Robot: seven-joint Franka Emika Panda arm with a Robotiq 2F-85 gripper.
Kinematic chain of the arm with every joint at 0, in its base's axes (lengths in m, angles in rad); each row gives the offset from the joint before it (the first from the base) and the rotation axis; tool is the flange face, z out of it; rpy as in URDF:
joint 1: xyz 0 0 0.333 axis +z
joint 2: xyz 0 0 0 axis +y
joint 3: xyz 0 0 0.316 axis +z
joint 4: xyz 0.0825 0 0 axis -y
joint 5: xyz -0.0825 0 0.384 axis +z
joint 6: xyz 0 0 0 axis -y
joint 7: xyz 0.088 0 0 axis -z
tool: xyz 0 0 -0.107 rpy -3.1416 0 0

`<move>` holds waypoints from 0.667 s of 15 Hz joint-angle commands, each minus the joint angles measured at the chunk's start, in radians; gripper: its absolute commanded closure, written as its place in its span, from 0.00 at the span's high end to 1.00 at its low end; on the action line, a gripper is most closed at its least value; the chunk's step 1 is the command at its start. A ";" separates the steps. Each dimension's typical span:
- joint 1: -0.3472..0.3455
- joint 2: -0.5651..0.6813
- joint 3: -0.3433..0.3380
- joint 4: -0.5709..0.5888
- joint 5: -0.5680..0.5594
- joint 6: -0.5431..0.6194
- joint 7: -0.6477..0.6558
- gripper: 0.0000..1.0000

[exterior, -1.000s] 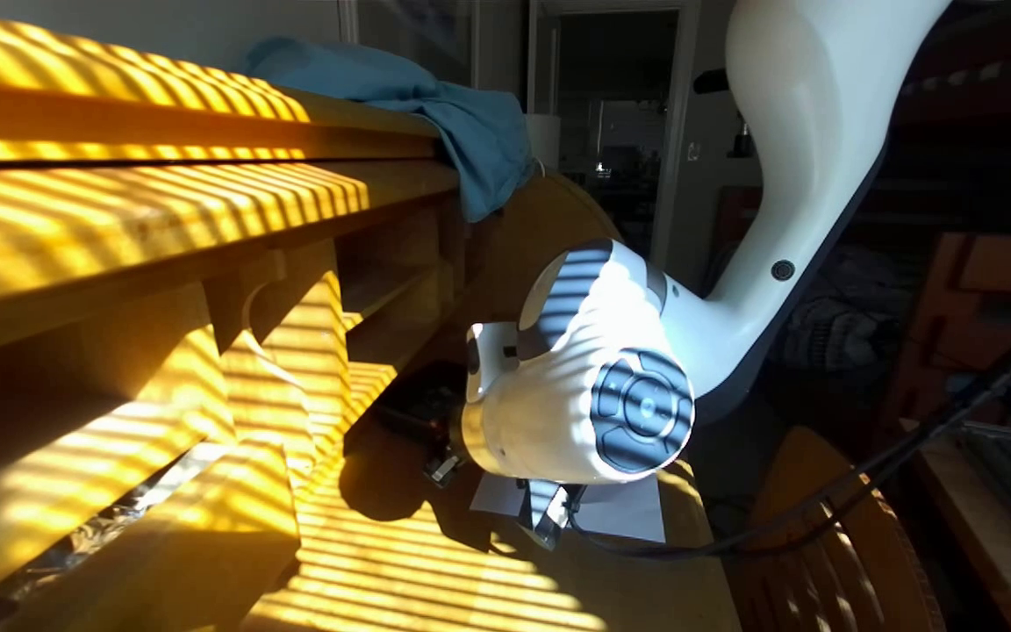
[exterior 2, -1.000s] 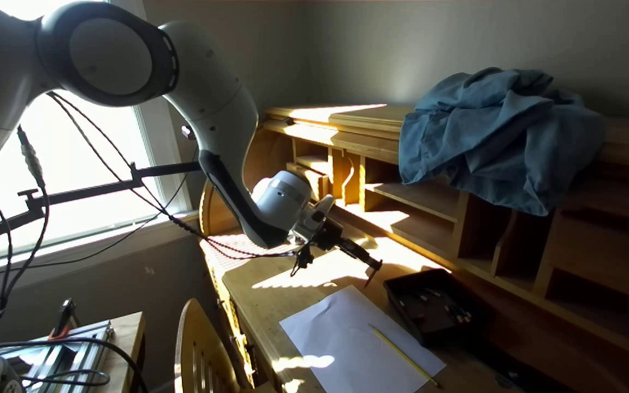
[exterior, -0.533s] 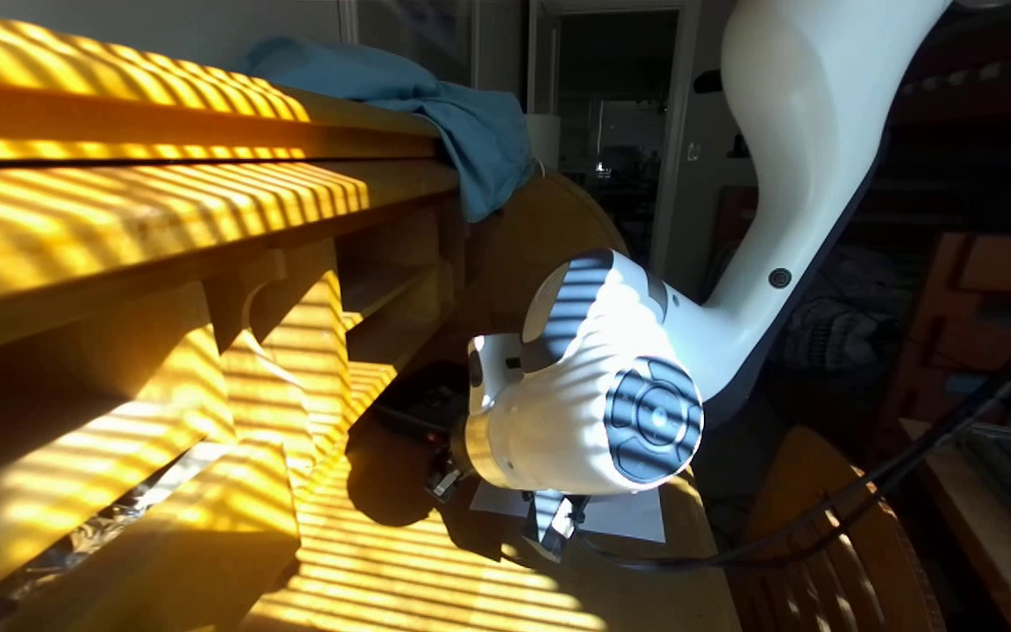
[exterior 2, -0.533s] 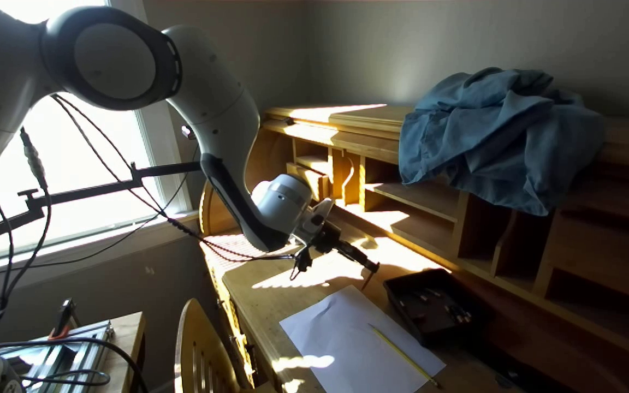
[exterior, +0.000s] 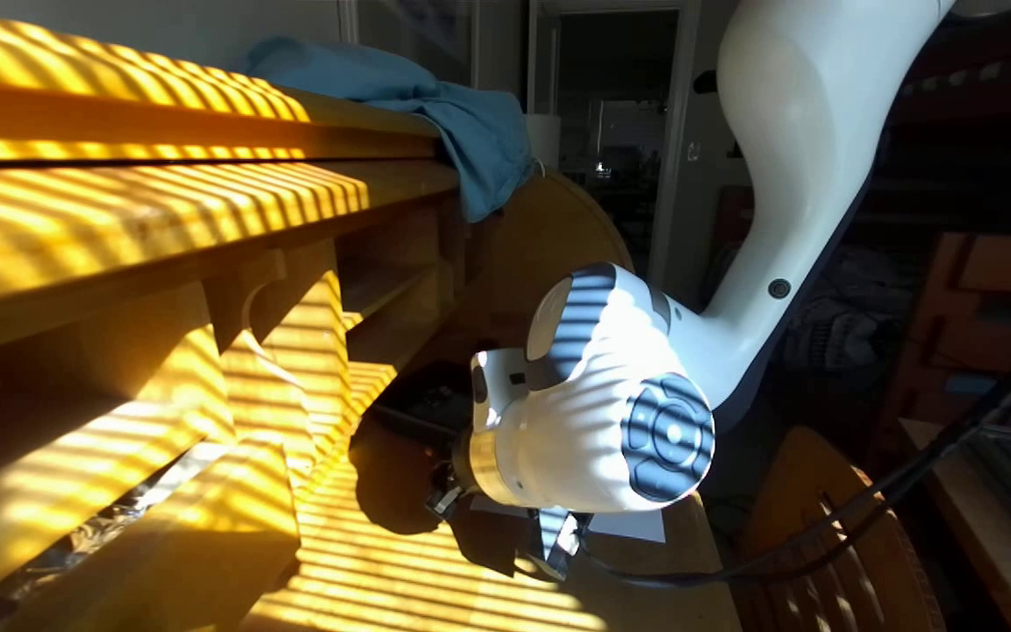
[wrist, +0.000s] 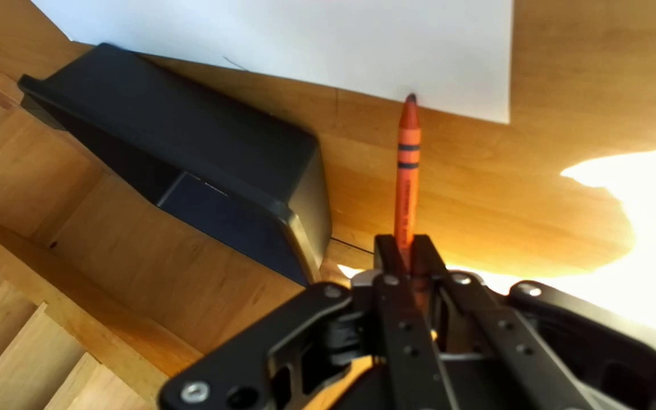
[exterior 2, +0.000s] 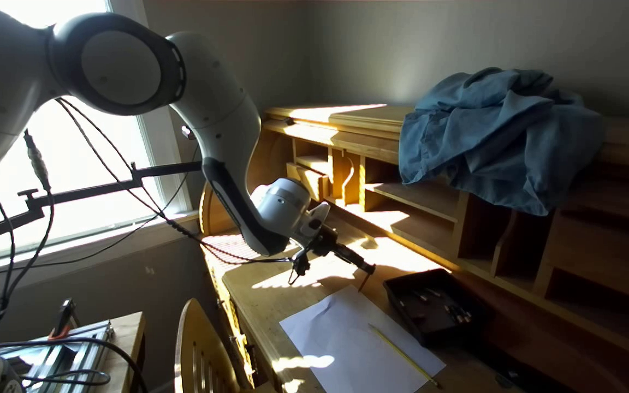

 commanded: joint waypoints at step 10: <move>-0.021 0.004 0.031 -0.015 -0.007 -0.002 0.000 0.02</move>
